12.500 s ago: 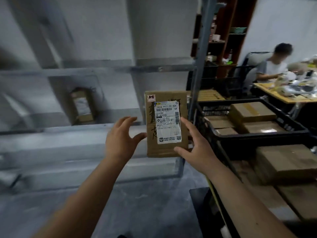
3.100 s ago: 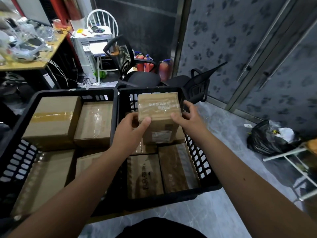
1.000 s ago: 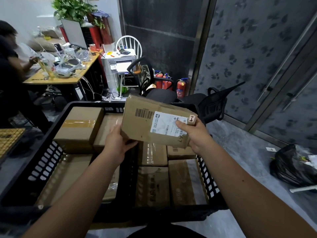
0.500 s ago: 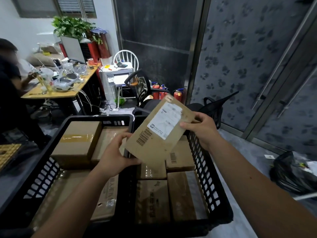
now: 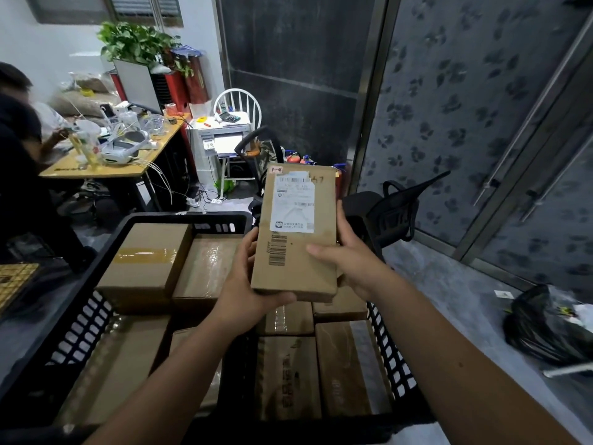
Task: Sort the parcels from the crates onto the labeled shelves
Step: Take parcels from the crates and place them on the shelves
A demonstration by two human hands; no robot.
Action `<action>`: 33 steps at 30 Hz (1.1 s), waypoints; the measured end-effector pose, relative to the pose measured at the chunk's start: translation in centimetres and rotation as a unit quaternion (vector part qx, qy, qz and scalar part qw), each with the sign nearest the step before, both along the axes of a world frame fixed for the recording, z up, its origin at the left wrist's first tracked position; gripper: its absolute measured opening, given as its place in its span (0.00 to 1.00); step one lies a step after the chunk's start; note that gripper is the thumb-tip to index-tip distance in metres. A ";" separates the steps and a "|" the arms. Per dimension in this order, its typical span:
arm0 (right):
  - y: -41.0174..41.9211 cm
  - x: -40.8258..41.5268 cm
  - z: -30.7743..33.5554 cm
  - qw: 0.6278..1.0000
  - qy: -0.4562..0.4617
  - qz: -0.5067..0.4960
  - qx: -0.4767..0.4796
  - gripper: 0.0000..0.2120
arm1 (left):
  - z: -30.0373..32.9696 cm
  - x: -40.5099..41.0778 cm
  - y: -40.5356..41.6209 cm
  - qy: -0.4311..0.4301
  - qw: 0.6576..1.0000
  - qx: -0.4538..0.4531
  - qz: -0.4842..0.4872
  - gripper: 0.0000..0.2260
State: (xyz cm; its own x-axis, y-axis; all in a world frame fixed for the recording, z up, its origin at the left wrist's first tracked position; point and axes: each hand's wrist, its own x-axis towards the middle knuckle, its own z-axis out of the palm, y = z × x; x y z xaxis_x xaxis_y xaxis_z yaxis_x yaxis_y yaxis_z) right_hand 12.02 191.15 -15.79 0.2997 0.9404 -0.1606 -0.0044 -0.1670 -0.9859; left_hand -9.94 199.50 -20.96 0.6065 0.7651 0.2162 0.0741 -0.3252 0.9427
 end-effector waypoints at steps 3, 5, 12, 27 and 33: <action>-0.3 -0.3 -1.4 1.000 0.002 0.006 0.030 0.55 | 0.1 -0.1 0.0 -0.016 1.000 0.016 0.000 0.55; -0.3 -0.4 -1.6 0.999 0.012 0.003 0.030 0.53 | -0.1 -0.3 0.3 -0.014 1.000 0.017 -0.010 0.55; 0.6 -1.2 -1.5 0.990 -0.084 -0.059 0.098 0.37 | 1.3 -2.6 2.3 0.000 0.996 -0.071 -0.062 0.33; -0.4 -0.7 -0.7 0.980 -0.176 0.082 0.052 0.47 | 2.8 -2.4 7.0 0.072 0.995 -0.059 0.031 0.43; 0.1 -1.0 -0.8 0.979 -0.171 0.106 0.025 0.51 | 3.9 -3.3 8.5 0.103 0.994 -0.027 0.005 0.49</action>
State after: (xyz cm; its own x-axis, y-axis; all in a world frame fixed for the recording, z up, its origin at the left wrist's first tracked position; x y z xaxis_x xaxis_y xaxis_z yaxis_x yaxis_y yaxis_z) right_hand 11.04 191.21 -16.54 0.1246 0.9915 -0.0380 0.3574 -0.0805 -0.9305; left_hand -13.29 207.99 -17.05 0.6267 0.7779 0.0456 0.2709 -0.2723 0.9233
